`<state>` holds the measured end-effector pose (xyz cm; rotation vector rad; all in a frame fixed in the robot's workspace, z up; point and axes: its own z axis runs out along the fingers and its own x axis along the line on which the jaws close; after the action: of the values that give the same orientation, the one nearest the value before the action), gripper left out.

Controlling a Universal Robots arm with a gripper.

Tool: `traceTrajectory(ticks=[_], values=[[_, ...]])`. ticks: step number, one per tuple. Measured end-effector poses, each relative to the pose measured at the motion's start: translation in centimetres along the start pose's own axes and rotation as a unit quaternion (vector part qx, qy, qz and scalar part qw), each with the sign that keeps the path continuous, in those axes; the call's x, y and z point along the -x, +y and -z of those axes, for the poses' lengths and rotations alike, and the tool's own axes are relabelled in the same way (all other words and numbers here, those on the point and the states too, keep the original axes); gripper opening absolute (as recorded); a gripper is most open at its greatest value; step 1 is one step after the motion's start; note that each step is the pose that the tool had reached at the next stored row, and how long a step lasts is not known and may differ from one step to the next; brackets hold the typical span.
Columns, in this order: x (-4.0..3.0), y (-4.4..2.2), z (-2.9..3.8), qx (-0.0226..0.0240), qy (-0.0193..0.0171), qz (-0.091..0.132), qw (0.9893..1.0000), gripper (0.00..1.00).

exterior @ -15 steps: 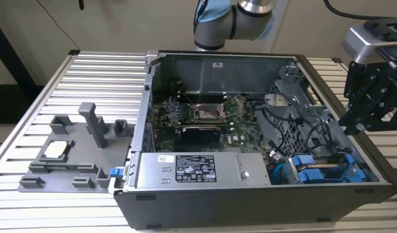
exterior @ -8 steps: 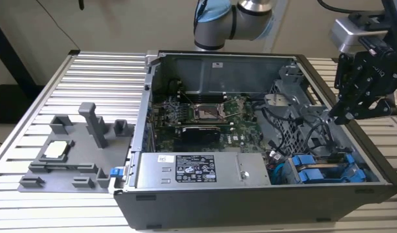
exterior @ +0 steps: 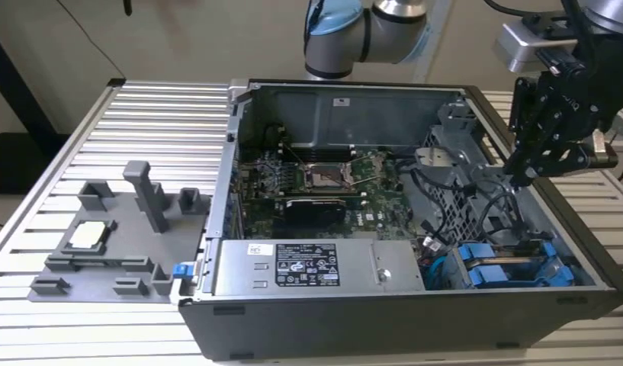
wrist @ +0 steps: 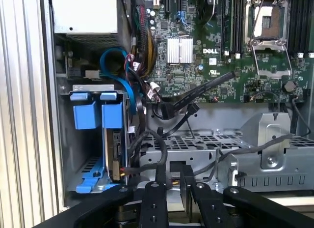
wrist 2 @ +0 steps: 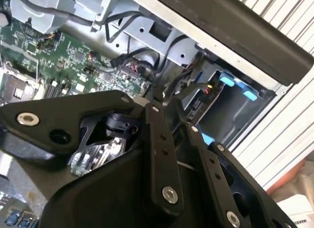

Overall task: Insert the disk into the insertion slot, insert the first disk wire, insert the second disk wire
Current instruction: 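Insert the first disk wire, then insert the second disk wire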

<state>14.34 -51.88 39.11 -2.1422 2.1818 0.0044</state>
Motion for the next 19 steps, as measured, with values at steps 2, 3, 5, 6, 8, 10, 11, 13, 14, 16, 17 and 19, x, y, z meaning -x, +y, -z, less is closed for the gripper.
traceTrajectory(ticks=[2,3,5,6,8,10,11,13,14,16,17,19], values=[[0.23,0.54,-0.09,-0.0001,0.0053,0.000,1.0000,0.27],[0.32,0.84,-0.13,-0.0001,0.0080,0.001,1.0000,0.27],[0.42,1.59,-0.24,-0.0002,0.0125,0.001,0.9999,0.27],[0.43,1.97,-0.28,-0.0003,0.0140,0.001,0.9999,0.27],[0.43,2.86,-0.35,-0.0004,0.0163,0.001,0.9999,0.27],[0.42,3.67,-0.42,-0.0007,0.0182,0.001,0.9998,0.27],[0.41,3.99,-0.44,-0.0007,0.0196,0.001,0.9998,0.27],[0.44,4.59,-0.51,-0.0011,0.0224,0.001,0.9997,0.27],[0.48,4.94,-0.55,-0.0016,0.0232,0.001,0.9997,0.27],[0.53,5.49,-0.62,-0.0026,0.0246,0.002,0.9997,0.27],[0.53,5.64,-0.66,-0.0027,0.0261,0.002,0.9997,0.27],[0.52,5.80,-0.77,-0.0033,0.0296,0.002,0.9996,0.27]])
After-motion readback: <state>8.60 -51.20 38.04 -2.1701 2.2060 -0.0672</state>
